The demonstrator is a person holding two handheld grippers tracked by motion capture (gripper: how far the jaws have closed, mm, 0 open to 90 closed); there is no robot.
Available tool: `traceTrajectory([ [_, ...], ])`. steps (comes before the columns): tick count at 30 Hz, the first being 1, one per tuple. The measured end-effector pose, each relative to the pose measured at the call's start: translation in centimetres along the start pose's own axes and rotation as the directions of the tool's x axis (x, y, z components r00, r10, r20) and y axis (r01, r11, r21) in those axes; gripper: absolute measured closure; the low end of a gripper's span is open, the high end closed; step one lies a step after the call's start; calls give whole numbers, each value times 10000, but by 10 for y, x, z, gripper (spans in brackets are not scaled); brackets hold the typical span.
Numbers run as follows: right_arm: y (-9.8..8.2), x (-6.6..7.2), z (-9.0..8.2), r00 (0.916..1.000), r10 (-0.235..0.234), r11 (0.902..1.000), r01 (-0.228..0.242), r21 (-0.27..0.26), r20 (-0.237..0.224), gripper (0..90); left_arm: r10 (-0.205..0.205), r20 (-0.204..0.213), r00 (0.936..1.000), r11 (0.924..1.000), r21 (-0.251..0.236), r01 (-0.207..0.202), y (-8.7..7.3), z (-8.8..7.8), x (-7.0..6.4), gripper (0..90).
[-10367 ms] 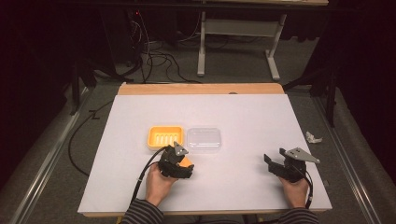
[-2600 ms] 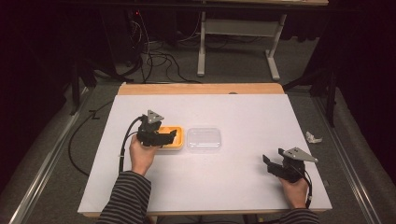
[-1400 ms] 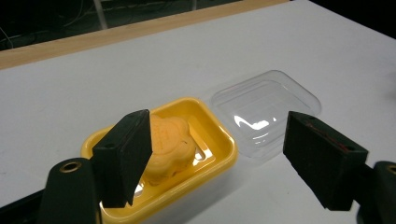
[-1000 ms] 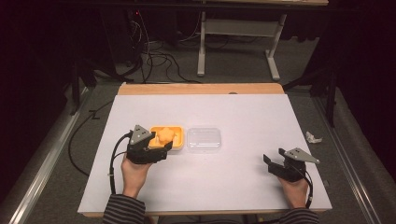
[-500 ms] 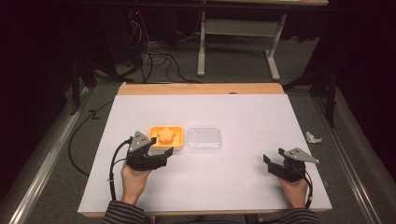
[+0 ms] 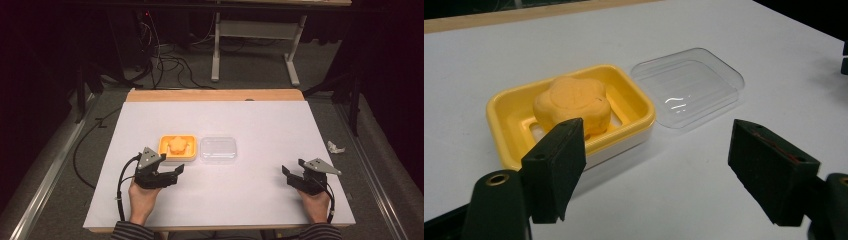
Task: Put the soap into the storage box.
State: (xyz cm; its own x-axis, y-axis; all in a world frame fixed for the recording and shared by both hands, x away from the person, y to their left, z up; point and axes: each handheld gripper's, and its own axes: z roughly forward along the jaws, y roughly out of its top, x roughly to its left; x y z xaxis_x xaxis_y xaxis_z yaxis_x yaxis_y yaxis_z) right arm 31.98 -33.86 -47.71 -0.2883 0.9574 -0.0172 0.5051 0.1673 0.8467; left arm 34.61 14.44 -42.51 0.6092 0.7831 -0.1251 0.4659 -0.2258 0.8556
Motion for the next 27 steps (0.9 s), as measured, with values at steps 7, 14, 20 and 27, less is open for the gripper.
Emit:
traceTrajectory([
  [7,0,1,0,10000,-26,10000,26,17,12,301,-98,65,9999,9999,-22,98,-5,2,0,231],
  [14,0,1,1,10000,-47,10000,47,15,12,302,-161,127,9998,9999,0,161,-8,5,-1,230],
  [20,0,1,1,10000,-17,10000,16,33,31,303,-191,223,9996,9998,108,189,-11,11,-3,229],
  [27,0,1,1,10000,-32,10000,32,37,26,303,-174,298,9994,9996,213,168,-13,18,-6,230],
])
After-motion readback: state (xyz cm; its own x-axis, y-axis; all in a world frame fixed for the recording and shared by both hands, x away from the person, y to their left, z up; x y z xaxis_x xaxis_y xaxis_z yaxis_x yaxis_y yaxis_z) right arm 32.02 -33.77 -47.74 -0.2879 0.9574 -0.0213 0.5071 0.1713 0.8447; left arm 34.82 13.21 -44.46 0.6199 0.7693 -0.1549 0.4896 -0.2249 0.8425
